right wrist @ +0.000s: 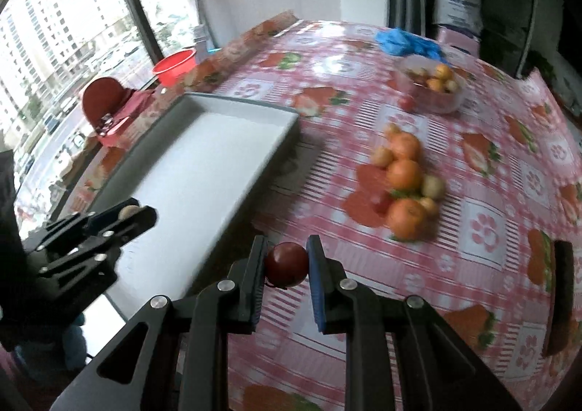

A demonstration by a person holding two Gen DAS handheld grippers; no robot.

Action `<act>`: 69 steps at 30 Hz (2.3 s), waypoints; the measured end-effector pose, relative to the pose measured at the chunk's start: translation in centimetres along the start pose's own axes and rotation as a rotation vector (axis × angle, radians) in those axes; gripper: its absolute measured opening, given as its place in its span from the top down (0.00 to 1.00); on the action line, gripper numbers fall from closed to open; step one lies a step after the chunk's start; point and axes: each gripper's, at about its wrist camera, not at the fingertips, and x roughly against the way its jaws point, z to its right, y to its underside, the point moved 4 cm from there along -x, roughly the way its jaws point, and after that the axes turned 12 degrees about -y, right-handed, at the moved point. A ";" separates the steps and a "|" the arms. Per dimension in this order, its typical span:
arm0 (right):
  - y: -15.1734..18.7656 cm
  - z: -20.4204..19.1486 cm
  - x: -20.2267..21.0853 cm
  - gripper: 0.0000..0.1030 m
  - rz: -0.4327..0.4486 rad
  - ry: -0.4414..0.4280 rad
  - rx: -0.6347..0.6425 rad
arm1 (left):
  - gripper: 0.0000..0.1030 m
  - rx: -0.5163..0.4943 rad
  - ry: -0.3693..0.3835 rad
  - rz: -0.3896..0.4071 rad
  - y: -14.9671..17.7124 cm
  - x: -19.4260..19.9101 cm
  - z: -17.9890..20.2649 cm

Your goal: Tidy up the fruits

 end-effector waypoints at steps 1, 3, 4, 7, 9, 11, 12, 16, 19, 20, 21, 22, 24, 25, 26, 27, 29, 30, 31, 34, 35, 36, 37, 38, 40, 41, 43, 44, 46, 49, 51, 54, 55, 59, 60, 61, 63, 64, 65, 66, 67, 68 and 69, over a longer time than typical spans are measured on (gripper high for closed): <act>-0.2 -0.7 -0.5 0.77 -0.004 -0.009 0.007 | 0.72 0.002 -0.011 0.000 0.1 -0.2 -0.5; -0.5 -2.5 -1.6 0.77 -0.013 -0.039 0.023 | 0.72 0.003 -0.038 -0.003 0.3 -0.6 -1.5; -0.7 -3.2 -2.0 0.77 -0.015 -0.052 0.030 | 0.72 0.006 -0.046 -0.004 0.4 -0.8 -2.0; -1.1 -6.0 -3.7 0.77 -0.025 -0.099 0.060 | 0.72 0.013 -0.063 -0.017 0.6 -1.3 -3.3; -1.3 -7.4 -4.8 0.77 -0.032 -0.121 0.070 | 0.72 0.012 -0.083 -0.024 0.8 -1.7 -4.3; -1.4 -8.6 -5.8 0.77 -0.040 -0.143 0.073 | 0.72 0.014 -0.098 -0.034 1.0 -2.1 -5.1; -1.3 -9.0 -6.2 0.77 -0.043 -0.149 0.075 | 0.72 0.015 -0.106 -0.040 1.1 -2.3 -5.5; -1.2 -10.0 -7.4 0.77 -0.054 -0.150 0.089 | 0.72 0.016 -0.124 -0.058 1.4 -2.9 -6.4; -1.2 -9.9 -8.0 0.77 -0.060 -0.139 0.095 | 0.72 0.011 -0.133 -0.070 1.5 -3.4 -6.5; -1.3 -9.8 -8.1 0.77 -0.063 -0.138 0.093 | 0.72 0.008 -0.135 -0.073 1.5 -3.5 -6.5; -1.3 -9.6 -8.1 0.76 -0.066 -0.137 0.089 | 0.72 0.005 -0.138 -0.075 1.5 -3.7 -6.5; -1.3 -9.5 -8.2 0.75 -0.070 -0.138 0.084 | 0.72 0.001 -0.141 -0.076 1.5 -3.8 -6.5; -1.2 -9.2 -8.4 0.75 -0.077 -0.138 0.074 | 0.72 -0.001 -0.144 -0.082 1.5 -4.1 -6.5; -1.2 -9.1 -8.6 0.75 -0.080 -0.140 0.070 | 0.72 0.000 -0.146 -0.084 1.5 -4.1 -6.5; -1.2 -9.1 -8.6 0.75 -0.083 -0.145 0.067 | 0.72 0.001 -0.148 -0.086 1.5 -4.2 -6.6; -1.1 -9.1 -8.7 0.75 -0.087 -0.148 0.066 | 0.72 0.005 -0.154 -0.085 1.6 -4.2 -6.7; -1.0 -9.2 -8.9 0.70 -0.092 -0.154 0.068 | 0.72 0.003 -0.157 -0.089 1.7 -4.4 -6.8; -1.0 -9.2 -8.9 0.65 -0.092 -0.155 0.068 | 0.72 0.003 -0.155 -0.097 1.8 -4.5 -6.8; -1.0 -9.3 -8.8 0.48 -0.091 -0.157 0.067 | 0.72 0.002 -0.156 -0.101 1.9 -4.6 -6.9; -1.3 -9.4 -8.4 0.25 -0.069 -0.163 0.069 | 0.71 -0.003 -0.163 -0.116 2.0 -4.8 -6.9; -1.4 -9.5 -8.1 0.22 -0.062 -0.164 0.071 | 0.68 -0.003 -0.164 -0.117 2.0 -4.8 -6.9; -1.5 -9.5 -7.9 0.21 -0.055 -0.161 0.072 | 0.37 -0.002 -0.168 -0.120 2.0 -4.7 -6.9; -1.7 -9.4 -7.6 0.19 -0.046 -0.154 0.072 | 0.07 0.012 -0.189 -0.107 1.9 -4.5 -7.1; -1.8 -9.2 -7.2 0.15 -0.034 -0.146 0.070 | 0.03 0.029 -0.206 -0.079 1.8 -4.1 -7.3; -2.1 -8.5 -6.4 0.06 -0.005 -0.124 0.054 | 0.03 0.051 -0.208 -0.020 1.4 -3.1 -7.5; -2.2 -8.0 -6.0 0.00 0.006 -0.111 0.044 | 0.03 0.051 -0.199 -0.026 1.3 -2.9 -7.5; -2.3 -6.8 -4.9 0.00 0.042 -0.088 0.026 | 0.03 0.058 -0.179 -0.037 1.1 -2.7 -7.3; -2.2 -6.1 -4.3 0.00 0.058 -0.075 0.019 | 0.03 0.062 -0.171 -0.033 1.0 -2.4 -7.3; -2.0 -4.2 -2.9 0.00 0.092 -0.039 -0.005 | 0.03 0.064 -0.150 -0.014 0.7 -1.7 -6.8; -1.3 -0.7 -0.9 0.00 0.132 0.025 -0.056 | 0.03 0.054 -0.106 0.007 0.4 -0.5 -5.4; -0.6 1.8 0.2 0.00 0.148 0.067 -0.091 | 0.03 0.043 -0.068 0.023 0.0 0.5 -3.8; 1.5 6.7 1.6 0.00 0.139 0.167 -0.156 | 0.03 0.007 0.004 0.038 -0.4 1.9 -0.3; 2.1 7.9 2.0 0.00 0.134 0.188 -0.176 | 0.03 -0.021 0.035 0.038 -0.4 2.3 1.5; 5.8 13.3 4.0 0.00 0.121 0.262 -0.263 | 0.03 -0.129 0.096 0.030 0.1 2.8 8.6; 7.0 14.7 4.4 0.00 0.114 0.288 -0.280 | 0.03 -0.156 0.097 0.027 0.3 2.6 10.4; 7.7 15.4 4.9 0.00 0.112 0.305 -0.289 | 0.03 -0.176 0.098 0.023 0.5 2.2 12.2; 9.7 17.4 5.9 0.00 0.111 0.351 -0.306 | 0.03 -0.199 0.095 0.008 0.8 0.9 15.4; 10.4 17.9 6.4 0.00 0.113 0.368 -0.311 | 0.03 -0.202 0.097 -0.006 0.9 0.3 16.6; 11.3 18.7 6.8 0.00 0.116 0.391 -0.321 | 0.03 -0.201 0.102 -0.021 0.8 -0.5 17.8; 12.0 19.4 7.1 0.00 0.119 0.408 -0.331 | 0.03 -0.195 0.105 -0.032 0.8 -1.2 19.0; 12.8 20.0 7.5 0.00 0.126 0.423 -0.344 | 0.03 -0.186 0.101 -0.040 0.7 -1.9 20.0; 13.4 20.4 7.9 0.00 0.149 0.421 -0.353 | 0.03 -0.177 0.097 -0.042 0.6 -2.5 20.9; 13.8 20.7 8.2 0.00 0.164 0.425 -0.362 | 0.03 -0.170 0.092 -0.042 0.4 -3.0 21.7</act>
